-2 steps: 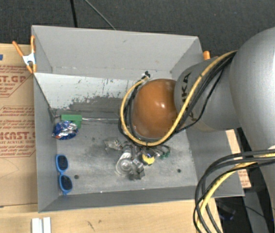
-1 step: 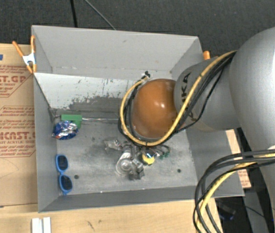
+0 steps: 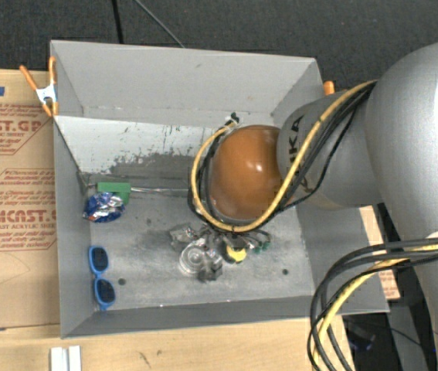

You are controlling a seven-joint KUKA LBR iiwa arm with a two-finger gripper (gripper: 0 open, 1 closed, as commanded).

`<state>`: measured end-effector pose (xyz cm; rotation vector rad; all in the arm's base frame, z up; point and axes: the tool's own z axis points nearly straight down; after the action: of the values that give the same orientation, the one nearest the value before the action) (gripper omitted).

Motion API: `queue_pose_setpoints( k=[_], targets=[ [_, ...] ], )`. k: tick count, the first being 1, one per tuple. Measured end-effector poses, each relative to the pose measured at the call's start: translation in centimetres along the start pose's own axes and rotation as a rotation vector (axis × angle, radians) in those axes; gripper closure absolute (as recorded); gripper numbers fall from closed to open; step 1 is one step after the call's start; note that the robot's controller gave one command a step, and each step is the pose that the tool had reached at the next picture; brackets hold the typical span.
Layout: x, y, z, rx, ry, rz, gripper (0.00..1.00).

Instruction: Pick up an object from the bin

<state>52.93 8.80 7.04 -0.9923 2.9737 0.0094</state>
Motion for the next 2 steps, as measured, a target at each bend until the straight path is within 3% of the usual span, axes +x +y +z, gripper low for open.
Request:
queue_pose_setpoints(
  k=[1, 2],
  targets=[
    [-0.28, 0.01, -6.27, 0.006, 0.001, 0.000, 1.00],
    [-0.34, 0.06, -6.23, 0.003, 0.006, 0.001, 1.00]
  ],
)
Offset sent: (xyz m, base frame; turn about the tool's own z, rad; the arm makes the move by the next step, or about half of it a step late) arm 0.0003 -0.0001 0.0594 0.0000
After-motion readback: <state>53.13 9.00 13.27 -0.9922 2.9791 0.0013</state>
